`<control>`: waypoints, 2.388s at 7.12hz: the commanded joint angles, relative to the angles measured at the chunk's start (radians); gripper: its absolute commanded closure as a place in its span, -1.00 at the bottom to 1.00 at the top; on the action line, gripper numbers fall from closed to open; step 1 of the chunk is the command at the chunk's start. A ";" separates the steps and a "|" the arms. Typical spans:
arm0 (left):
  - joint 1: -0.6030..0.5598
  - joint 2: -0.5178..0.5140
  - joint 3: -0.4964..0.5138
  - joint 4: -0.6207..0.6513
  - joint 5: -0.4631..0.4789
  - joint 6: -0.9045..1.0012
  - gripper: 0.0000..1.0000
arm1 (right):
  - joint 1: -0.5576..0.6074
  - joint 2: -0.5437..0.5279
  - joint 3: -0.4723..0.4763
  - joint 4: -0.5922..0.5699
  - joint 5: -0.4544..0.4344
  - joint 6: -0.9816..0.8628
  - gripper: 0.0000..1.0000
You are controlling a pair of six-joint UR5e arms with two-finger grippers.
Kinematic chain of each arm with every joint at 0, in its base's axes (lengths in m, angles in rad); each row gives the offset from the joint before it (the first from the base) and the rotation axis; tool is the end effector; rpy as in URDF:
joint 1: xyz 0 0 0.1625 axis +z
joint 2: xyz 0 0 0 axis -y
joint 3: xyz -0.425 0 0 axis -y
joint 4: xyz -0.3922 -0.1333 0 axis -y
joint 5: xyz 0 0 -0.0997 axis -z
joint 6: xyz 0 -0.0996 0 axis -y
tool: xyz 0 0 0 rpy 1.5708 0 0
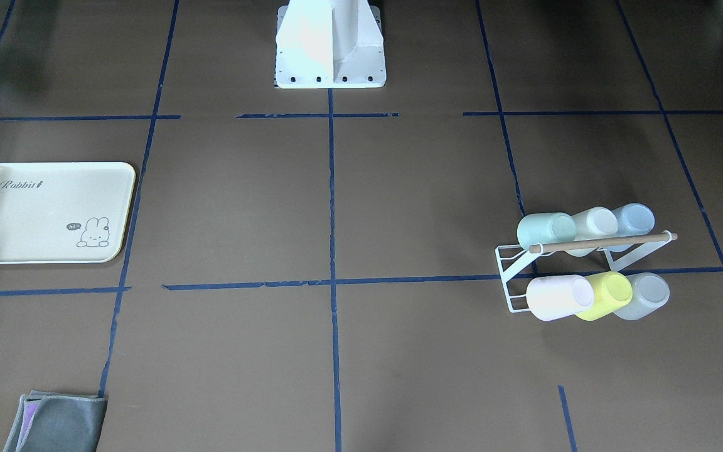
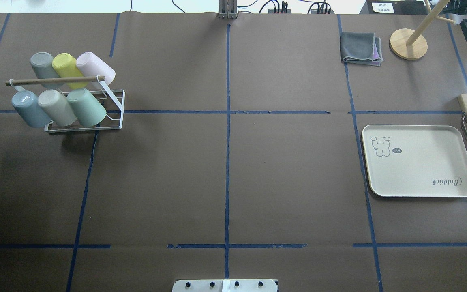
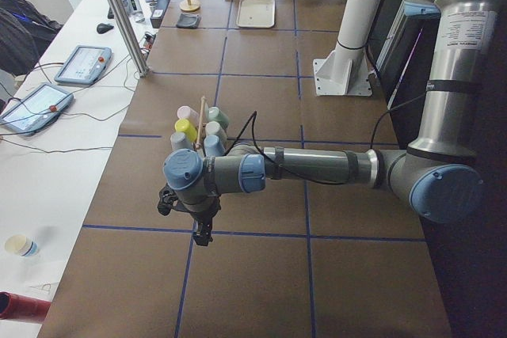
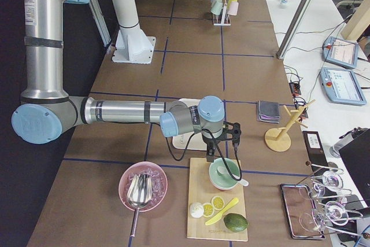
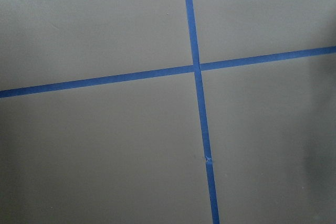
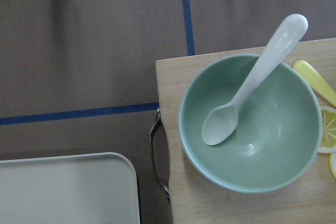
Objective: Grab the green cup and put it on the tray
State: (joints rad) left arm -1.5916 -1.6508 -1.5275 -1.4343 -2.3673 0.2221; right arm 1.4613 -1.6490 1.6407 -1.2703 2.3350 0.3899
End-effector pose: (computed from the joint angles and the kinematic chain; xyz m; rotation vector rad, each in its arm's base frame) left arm -0.0729 -0.5168 0.6510 0.0027 0.8022 0.1507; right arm 0.0121 -0.4794 0.6296 0.0818 -0.8042 0.1534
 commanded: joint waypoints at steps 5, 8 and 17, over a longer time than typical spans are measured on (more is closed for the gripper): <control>-0.001 0.005 -0.011 0.000 -0.001 -0.003 -1.00 | -0.263 -0.115 -0.001 0.266 -0.026 0.270 -1.00; -0.001 0.005 -0.011 0.000 -0.001 -0.003 -1.00 | -0.328 -0.106 -0.044 0.269 -0.074 0.294 -1.00; -0.001 -0.004 -0.009 -0.002 -0.001 -0.003 -1.00 | -0.391 -0.098 -0.084 0.269 -0.077 0.280 -0.48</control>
State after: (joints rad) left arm -1.5923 -1.6544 -1.5372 -1.4350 -2.3685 0.2194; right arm 1.0715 -1.7473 1.5613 -1.0019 2.2580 0.6707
